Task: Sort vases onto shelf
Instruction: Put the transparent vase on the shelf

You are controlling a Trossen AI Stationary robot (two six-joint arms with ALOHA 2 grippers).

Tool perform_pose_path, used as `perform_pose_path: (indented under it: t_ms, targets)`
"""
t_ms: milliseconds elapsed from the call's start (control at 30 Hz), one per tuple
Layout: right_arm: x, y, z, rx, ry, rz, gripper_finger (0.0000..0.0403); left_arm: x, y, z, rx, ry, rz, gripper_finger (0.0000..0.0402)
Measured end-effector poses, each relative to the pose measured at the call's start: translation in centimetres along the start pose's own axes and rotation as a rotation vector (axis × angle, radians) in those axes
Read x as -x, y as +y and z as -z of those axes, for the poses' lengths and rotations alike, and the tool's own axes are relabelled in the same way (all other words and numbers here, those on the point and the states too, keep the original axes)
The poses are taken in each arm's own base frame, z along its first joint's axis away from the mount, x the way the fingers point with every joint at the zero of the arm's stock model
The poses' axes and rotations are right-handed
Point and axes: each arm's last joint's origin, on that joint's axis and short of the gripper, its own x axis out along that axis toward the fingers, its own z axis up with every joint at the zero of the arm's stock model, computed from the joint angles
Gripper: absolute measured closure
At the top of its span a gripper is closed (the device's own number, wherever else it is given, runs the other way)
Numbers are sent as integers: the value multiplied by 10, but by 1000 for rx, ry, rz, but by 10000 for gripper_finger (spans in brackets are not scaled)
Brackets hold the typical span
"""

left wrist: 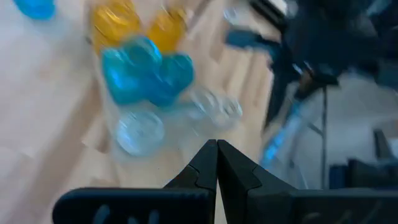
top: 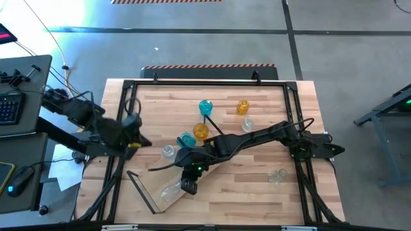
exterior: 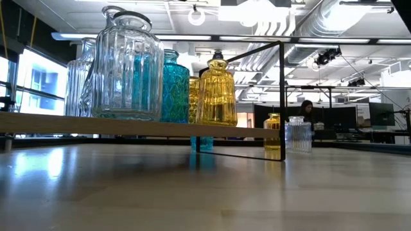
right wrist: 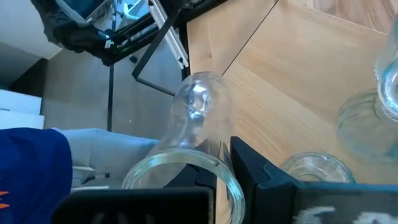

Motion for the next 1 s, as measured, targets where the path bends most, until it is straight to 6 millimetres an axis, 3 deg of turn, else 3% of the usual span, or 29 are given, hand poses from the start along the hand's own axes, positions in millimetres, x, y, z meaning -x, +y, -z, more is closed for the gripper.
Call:
perform_pose_path:
  t_ms: [300, 500, 800, 1000]
  targets:
    - [2, -4, -3, 4, -20, 23, 400, -22, -50, 48, -4, 213, 89, 401]
    - [3, -8, -7, 6, -27, 30, 400, -52, -70, 72, -25, 264, 7, 401]
    - [3, -8, -6, 24, -25, 32, 400, -80, -89, 82, -7, 269, 33, 401]
    - [4, -9, -6, 26, -22, 43, 400, -99, -90, 78, -11, 293, 12, 401]
